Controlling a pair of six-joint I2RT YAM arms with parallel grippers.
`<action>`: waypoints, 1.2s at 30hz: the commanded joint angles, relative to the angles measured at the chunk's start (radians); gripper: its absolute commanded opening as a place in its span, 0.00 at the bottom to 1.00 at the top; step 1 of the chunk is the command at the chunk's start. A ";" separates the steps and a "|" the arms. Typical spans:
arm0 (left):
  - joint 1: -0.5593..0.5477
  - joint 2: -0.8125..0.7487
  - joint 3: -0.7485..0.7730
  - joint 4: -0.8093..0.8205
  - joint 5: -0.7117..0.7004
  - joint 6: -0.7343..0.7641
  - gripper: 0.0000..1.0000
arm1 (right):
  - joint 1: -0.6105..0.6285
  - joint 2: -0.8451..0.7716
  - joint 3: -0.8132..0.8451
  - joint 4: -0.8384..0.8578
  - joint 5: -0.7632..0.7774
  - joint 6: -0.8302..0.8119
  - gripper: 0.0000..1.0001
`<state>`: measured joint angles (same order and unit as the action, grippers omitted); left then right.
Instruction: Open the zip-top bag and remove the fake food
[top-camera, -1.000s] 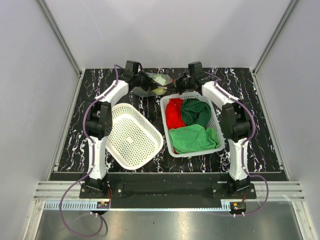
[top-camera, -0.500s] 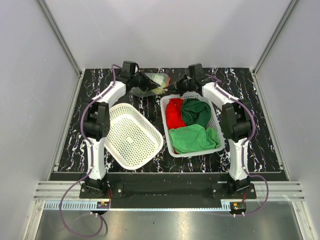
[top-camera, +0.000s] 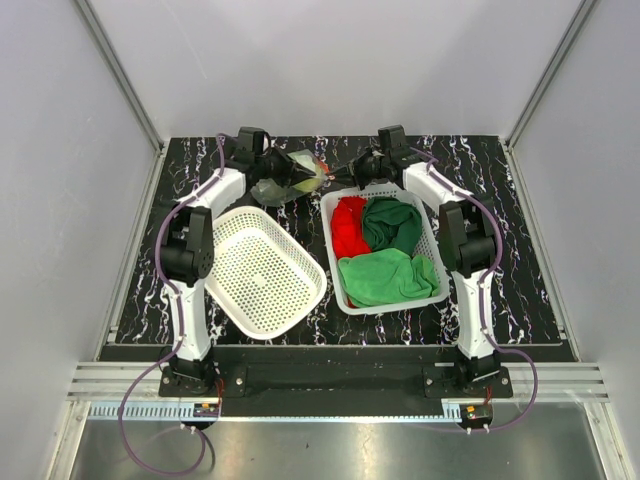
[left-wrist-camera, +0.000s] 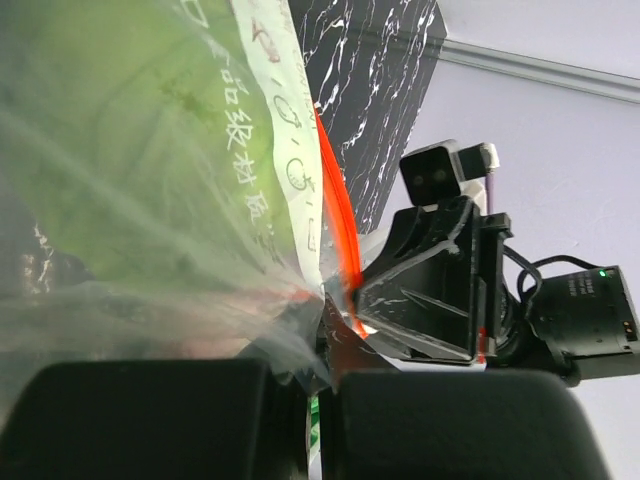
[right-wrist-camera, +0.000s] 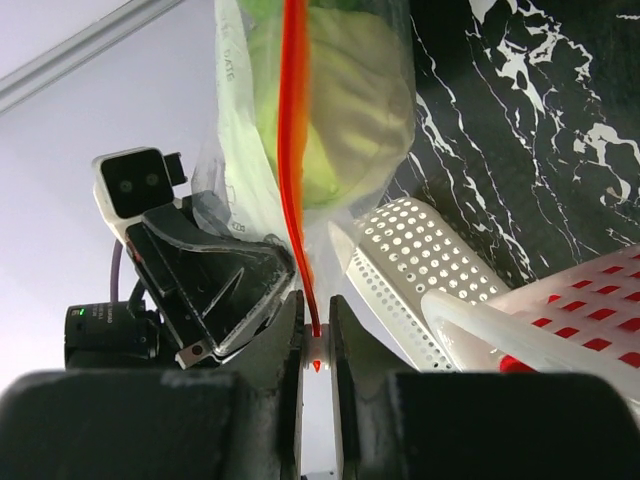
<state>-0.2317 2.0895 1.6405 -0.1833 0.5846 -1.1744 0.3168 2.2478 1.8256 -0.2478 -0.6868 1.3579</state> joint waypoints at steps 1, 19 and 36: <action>0.028 -0.091 -0.018 0.041 0.047 0.031 0.00 | -0.041 -0.051 -0.018 0.030 0.023 -0.031 0.08; -0.106 -0.337 0.004 -0.122 -0.168 0.865 0.71 | -0.018 -0.102 0.043 -0.066 -0.008 0.034 0.08; -0.219 -0.330 -0.104 -0.001 -0.226 1.630 0.57 | -0.001 -0.070 0.205 -0.274 0.046 0.050 0.09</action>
<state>-0.4503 1.7306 1.5181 -0.2432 0.3096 0.3344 0.2996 2.2208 1.9453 -0.4866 -0.6426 1.3880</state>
